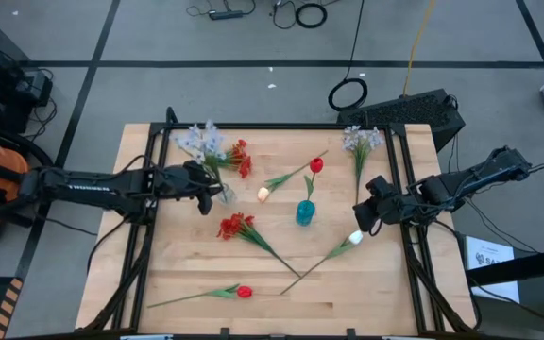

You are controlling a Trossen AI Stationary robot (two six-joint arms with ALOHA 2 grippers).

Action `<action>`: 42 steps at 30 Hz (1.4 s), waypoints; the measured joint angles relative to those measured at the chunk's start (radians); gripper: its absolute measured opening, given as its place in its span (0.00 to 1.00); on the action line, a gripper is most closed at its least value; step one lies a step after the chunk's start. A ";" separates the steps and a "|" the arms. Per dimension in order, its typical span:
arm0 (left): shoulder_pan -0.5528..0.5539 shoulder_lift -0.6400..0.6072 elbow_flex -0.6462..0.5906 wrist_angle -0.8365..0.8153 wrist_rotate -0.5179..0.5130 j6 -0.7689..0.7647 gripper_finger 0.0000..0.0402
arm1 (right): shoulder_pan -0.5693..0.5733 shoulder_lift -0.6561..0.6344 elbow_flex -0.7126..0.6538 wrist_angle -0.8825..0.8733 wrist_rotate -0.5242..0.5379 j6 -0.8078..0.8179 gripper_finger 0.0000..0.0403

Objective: Sort flowers into vase by color
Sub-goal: Put the left white flowers into the transparent vase

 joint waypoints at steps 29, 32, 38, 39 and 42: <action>-0.087 0.012 0.000 -0.063 -0.039 -0.001 0.36 | 0.000 0.000 0.000 0.002 0.006 -0.024 0.00; -0.087 0.002 0.000 -0.066 -0.039 0.001 0.36 | 0.000 0.000 0.000 0.002 0.007 -0.023 0.00; -0.102 -0.033 0.005 -0.160 -0.040 -0.007 0.36 | 0.000 0.000 0.000 0.002 0.007 -0.021 0.00; -0.108 -0.037 0.012 -0.186 -0.040 -0.007 0.36 | 0.000 0.000 0.000 0.002 0.007 -0.021 0.00; -0.131 -0.045 0.050 -0.262 -0.041 -0.032 0.36 | 0.000 0.000 0.000 0.002 0.006 -0.021 0.00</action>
